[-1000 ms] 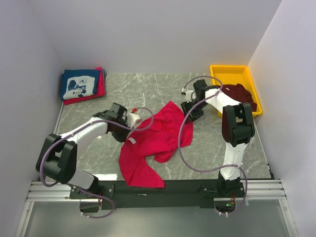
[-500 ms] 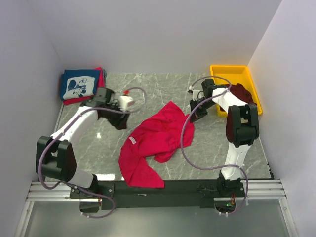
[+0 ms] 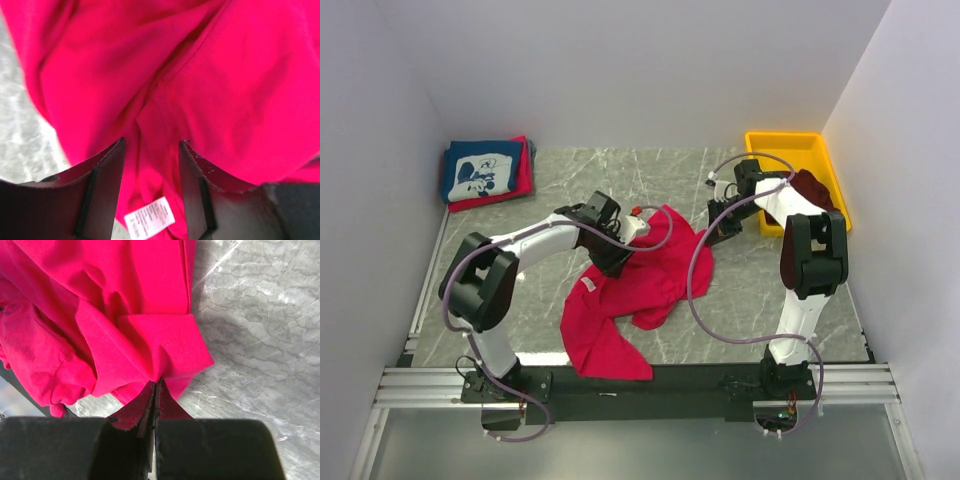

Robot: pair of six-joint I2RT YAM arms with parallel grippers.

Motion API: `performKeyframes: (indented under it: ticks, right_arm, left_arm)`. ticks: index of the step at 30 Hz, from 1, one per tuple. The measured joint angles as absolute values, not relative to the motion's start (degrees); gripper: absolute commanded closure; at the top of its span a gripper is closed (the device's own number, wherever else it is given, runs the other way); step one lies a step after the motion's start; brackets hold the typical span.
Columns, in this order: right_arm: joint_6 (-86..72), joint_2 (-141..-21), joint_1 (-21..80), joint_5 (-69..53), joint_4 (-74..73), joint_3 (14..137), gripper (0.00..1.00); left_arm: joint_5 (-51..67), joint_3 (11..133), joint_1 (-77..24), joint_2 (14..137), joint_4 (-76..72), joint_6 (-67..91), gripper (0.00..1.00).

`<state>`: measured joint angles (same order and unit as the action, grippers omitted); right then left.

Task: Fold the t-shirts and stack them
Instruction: Flatten the tshirt out

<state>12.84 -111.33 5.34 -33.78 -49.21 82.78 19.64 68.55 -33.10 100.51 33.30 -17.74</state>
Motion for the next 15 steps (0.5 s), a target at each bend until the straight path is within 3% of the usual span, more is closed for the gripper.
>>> performKeyframes:
  ticks: [2, 4, 5, 6, 8, 15]
  right_arm:
    - [12.84, -111.2, 5.3, -33.85, -49.06, 82.54, 1.0]
    - [12.84, -110.74, 5.21, -33.82, -48.97, 81.78, 1.0]
    - [12.84, -110.41, 5.08, -33.82, -48.88, 81.34, 1.0]
    - [12.86, -110.13, 4.97, -33.8, -48.95, 81.01, 1.0]
    - [12.88, -109.71, 4.6, -33.74, -48.93, 80.6, 1.0]
    - [14.52, -106.5, 1.48, -33.01, -50.52, 78.96, 1.0]
  left_arm:
    - [19.11, 68.62, -33.65, 102.0, 33.19, -17.37, 0.51]
    - [19.09, 68.82, -34.13, 102.85, 33.12, -17.04, 0.62]
    - [19.09, 68.82, -34.3, 102.98, 33.1, -16.97, 0.71]
    - [19.09, 68.82, -34.5, 103.02, 33.12, -16.88, 0.88]
    - [19.22, 68.82, -34.76, 102.98, 33.19, -16.93, 0.98]
    - [22.33, 67.29, -29.82, 94.74, 36.36, -17.32, 1.0]
